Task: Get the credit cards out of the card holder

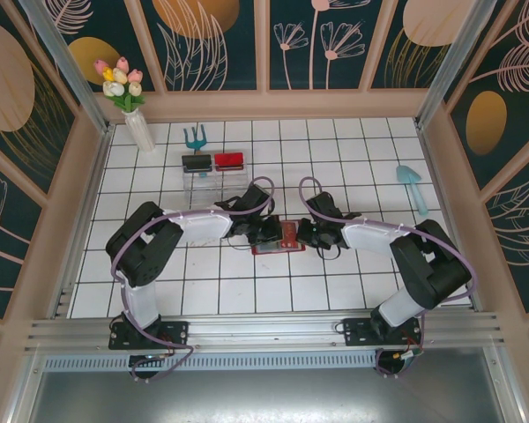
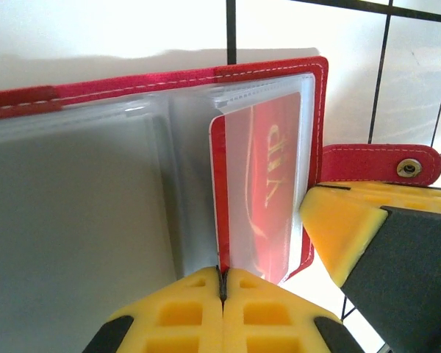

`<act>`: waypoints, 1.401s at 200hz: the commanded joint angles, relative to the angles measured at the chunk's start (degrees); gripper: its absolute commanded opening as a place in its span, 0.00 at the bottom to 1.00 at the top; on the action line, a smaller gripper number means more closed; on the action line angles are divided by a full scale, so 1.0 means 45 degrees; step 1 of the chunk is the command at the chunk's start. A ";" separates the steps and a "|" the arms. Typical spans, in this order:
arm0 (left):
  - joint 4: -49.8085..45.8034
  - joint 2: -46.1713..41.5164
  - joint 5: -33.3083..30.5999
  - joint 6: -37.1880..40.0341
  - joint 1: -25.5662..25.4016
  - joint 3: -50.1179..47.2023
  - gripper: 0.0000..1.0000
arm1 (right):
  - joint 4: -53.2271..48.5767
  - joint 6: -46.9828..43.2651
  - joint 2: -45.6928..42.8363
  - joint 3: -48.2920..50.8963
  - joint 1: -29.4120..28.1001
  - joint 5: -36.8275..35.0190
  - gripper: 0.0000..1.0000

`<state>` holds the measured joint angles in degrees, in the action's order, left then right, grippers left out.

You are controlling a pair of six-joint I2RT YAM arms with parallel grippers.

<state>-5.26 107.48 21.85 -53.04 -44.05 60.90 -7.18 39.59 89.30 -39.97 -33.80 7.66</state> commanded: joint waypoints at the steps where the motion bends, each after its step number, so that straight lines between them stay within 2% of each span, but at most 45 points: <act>1: -0.0570 -0.0467 0.0062 0.0418 0.0131 -0.0344 0.00 | -0.1588 0.0220 0.0915 0.0576 0.0099 -0.0179 0.00; 74: -0.0808 -0.0827 0.0077 0.0752 0.0386 -0.0619 0.00 | -0.1686 0.0147 0.0944 0.0446 0.0195 -0.0223 0.00; 137: 0.0909 -0.0317 0.0763 -0.0048 0.0388 -0.0772 0.00 | -0.1521 -0.0152 0.0401 -0.0101 0.0092 0.0299 0.00; 187: 0.1188 0.0132 0.0843 -0.0154 0.0375 -0.0797 0.00 | -0.1414 -0.0350 -0.0296 -0.0818 -0.0120 0.0641 0.00; 280: 0.1147 0.0171 0.0809 -0.0128 0.0377 -0.0860 0.00 | -0.1420 -0.0456 0.0396 -0.1222 -0.0350 0.0733 0.00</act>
<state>-0.34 107.04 25.30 -53.23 -42.63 58.00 -11.55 38.63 89.56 -44.12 -34.94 10.61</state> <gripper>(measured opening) 0.063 0.056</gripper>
